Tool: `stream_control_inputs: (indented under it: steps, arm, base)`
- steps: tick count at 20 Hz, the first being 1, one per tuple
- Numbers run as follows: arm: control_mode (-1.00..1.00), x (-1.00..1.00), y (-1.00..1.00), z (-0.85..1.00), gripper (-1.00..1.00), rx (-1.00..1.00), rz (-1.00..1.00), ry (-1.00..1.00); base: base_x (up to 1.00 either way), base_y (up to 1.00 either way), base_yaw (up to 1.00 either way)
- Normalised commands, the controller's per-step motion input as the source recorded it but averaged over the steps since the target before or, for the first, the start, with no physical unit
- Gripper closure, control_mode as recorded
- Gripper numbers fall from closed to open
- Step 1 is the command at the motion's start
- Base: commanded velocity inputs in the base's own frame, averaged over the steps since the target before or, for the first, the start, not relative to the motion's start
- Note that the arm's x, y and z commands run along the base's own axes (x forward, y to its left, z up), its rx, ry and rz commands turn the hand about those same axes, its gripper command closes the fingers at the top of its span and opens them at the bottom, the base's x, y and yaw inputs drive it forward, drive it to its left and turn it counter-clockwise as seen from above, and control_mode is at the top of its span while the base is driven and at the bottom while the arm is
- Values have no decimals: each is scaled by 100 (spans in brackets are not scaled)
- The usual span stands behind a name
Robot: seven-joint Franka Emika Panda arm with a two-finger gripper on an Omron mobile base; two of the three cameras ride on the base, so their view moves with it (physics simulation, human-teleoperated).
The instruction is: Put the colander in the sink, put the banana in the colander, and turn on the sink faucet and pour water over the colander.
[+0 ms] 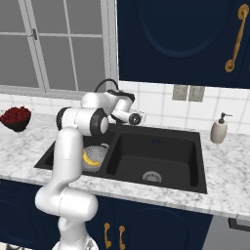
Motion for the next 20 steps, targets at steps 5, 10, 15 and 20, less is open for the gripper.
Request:
stream_control_inputs:
  steps: [5,10,15,20]
  arm:
    - [-100,14,0,0,-100,0,0,0]
    - [-100,13,-1,0,-100,0,-1,0]
    - [-100,2,-16,0,-100,0,0,0]
    - [-100,0,-25,0,-100,0,0,0]
  base:
    - [0,0,0]
    - [0,0,0]
    - [0,0,0]
    - [0,0,0]
